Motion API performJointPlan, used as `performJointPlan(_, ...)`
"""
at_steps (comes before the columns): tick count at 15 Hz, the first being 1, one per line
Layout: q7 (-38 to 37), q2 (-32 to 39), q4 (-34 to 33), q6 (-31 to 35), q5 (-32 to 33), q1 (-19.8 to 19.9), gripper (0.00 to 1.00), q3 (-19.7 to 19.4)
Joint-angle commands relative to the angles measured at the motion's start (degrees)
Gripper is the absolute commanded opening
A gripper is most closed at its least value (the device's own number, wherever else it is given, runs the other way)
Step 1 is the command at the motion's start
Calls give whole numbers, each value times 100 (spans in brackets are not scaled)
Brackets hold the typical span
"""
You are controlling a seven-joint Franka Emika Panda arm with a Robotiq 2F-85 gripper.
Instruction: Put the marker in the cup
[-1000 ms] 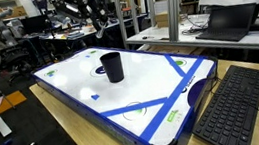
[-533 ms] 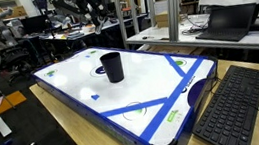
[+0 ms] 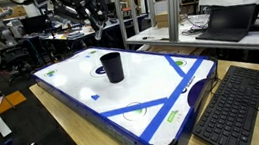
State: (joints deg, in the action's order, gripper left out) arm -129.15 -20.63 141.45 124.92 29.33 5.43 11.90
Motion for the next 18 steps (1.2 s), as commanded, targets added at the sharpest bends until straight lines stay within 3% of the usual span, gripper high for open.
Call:
performJointPlan(1, -656, 569, -495, -531, 684, 29, 5, 295)
performJointPlan(8, -867, 1833, -1466, -983, 1493, -546, 5, 153)
performJointPlan(18, -716, 2784, -2369, -1500, 1488, -1363, 5, -73)
